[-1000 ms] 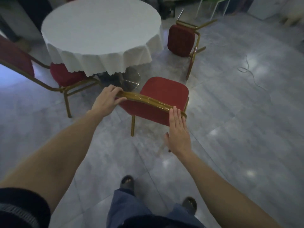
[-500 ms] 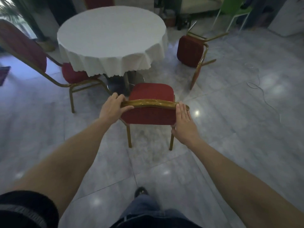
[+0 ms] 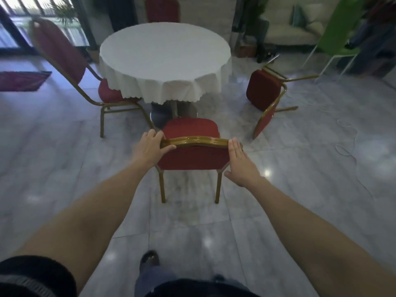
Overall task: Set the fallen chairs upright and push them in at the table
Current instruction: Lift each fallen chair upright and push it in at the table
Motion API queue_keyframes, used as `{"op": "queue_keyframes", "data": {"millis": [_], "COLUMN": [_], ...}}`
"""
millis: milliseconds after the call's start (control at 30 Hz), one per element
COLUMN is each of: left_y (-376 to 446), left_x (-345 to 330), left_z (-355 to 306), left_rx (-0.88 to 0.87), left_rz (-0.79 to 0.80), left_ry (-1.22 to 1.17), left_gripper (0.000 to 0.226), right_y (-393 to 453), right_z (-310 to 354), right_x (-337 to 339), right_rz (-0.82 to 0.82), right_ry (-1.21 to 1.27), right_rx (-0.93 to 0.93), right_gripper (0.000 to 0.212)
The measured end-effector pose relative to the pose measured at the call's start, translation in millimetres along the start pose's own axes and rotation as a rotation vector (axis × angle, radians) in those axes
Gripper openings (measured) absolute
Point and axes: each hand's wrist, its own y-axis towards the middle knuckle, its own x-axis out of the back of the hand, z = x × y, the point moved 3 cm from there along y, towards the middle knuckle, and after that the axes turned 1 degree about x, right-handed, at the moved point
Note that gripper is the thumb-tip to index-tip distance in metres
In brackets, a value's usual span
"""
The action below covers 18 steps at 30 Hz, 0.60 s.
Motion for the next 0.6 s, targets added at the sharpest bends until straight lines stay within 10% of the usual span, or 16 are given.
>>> {"op": "queue_keyframes", "data": {"millis": [600], "left_y": [-76], "left_x": [-46], "left_z": [-28], "left_rx": [0.179], "left_rz": [-0.059], "left_ry": [0.017], "left_gripper": [0.078], "right_y": [-16], "right_z": [-23], "right_x": [-8], "right_rz": [-0.096], "right_ry": [0.15], "right_rx": [0.157], "right_gripper": [0.099]}}
